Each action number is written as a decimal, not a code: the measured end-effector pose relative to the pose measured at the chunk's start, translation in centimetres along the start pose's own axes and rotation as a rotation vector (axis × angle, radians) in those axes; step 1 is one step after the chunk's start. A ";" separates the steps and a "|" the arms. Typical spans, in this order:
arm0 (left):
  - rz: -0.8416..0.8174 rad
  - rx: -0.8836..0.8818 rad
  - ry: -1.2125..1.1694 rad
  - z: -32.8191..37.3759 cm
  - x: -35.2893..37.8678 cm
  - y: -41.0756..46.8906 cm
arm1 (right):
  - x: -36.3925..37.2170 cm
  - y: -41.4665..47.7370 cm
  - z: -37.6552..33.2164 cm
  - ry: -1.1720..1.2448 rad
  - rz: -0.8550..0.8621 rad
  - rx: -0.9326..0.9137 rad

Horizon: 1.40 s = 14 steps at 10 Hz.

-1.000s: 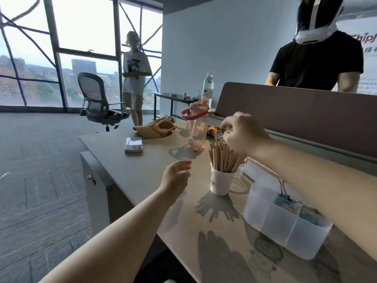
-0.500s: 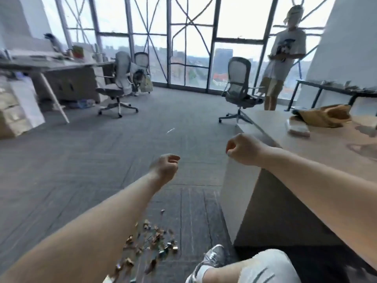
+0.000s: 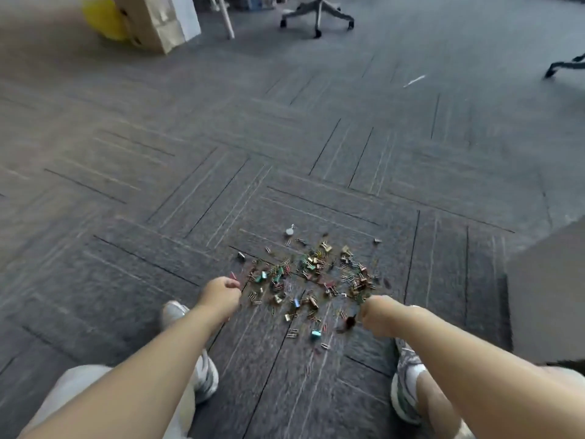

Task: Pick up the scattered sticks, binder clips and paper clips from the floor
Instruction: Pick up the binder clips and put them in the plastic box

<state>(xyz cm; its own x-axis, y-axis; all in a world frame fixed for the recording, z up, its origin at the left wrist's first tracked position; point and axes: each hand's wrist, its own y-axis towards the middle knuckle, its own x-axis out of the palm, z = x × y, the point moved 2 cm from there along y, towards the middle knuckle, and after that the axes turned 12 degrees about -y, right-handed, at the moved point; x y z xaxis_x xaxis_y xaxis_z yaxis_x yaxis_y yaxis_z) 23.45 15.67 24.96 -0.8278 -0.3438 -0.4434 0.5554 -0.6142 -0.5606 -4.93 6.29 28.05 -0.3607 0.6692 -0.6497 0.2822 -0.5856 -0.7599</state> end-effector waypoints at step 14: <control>-0.277 0.262 0.657 -18.2 2.3 29.9 | 5.9 37.2 -21.4 0.301 0.233 -0.024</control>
<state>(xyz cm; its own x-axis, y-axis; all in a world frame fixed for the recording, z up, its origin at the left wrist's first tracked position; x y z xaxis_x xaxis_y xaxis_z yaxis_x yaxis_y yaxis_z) 39.62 9.48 -5.53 -0.6709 0.2912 -0.6820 0.2294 -0.7931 -0.5643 22.47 -1.76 -4.58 -0.0078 0.6255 -0.7802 0.3475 -0.7299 -0.5887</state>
